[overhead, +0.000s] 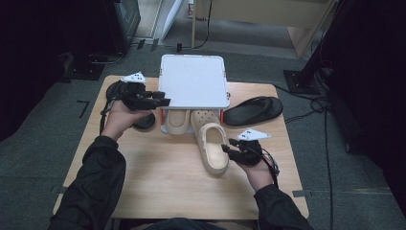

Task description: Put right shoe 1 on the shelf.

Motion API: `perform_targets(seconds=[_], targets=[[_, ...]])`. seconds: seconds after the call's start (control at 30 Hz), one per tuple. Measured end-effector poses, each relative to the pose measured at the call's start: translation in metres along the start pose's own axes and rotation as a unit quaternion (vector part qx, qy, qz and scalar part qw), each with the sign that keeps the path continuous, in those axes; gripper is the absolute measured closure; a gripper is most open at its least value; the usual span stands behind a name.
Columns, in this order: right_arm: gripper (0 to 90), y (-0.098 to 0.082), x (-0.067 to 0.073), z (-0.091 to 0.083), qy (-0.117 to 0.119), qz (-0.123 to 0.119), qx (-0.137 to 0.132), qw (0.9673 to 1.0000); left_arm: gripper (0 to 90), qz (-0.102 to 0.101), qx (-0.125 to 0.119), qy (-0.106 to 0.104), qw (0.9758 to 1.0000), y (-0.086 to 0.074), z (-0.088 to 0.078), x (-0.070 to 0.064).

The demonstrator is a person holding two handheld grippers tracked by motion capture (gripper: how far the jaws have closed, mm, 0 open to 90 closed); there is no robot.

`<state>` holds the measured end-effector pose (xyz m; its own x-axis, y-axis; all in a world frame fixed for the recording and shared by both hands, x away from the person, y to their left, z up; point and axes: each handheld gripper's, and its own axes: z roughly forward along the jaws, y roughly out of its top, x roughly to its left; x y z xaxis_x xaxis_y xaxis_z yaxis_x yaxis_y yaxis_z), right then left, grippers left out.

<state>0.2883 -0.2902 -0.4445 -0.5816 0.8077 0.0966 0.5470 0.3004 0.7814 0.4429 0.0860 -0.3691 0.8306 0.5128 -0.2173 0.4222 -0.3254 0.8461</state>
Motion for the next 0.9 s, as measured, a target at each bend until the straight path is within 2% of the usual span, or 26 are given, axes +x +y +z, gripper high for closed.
perform_targets(seconds=[0.13,0.27,0.37,0.47,0.57,0.63,0.77,0.9], targets=[[63.4,-0.016,0.002,-0.008,0.027,0.001,0.021,0.9994,57.4,0.008,0.004,0.007,0.9999,0.000,-0.001,0.000],[64.9,-0.026,0.002,-0.014,0.039,-0.003,0.040,0.9984,61.5,0.008,0.007,0.005,0.9999,0.001,-0.002,0.000],[64.3,-0.031,0.005,-0.015,0.054,-0.018,0.056,0.9968,62.4,0.008,0.007,0.006,0.9999,0.001,-0.001,0.001],[61.7,-0.036,0.011,-0.011,0.053,-0.030,0.092,0.9939,62.5,0.009,0.007,0.005,0.9999,0.001,-0.001,0.001],[60.1,-0.040,0.015,-0.002,0.064,-0.031,0.126,0.9895,62.5,0.010,0.007,0.006,0.9999,0.001,-0.001,0.001],[60.8,-0.039,0.017,0.001,0.063,-0.034,0.129,0.9890,62.4,0.011,0.007,0.007,0.9999,0.000,-0.001,0.000],[62.8,-0.037,0.019,0.005,0.075,-0.023,0.128,0.9886,62.4,0.010,0.006,0.007,0.9999,0.000,-0.001,0.000],[63.5,-0.035,0.025,0.010,0.081,-0.031,0.128,0.9879,62.3,0.009,0.004,0.006,0.9999,0.000,0.000,0.000]])
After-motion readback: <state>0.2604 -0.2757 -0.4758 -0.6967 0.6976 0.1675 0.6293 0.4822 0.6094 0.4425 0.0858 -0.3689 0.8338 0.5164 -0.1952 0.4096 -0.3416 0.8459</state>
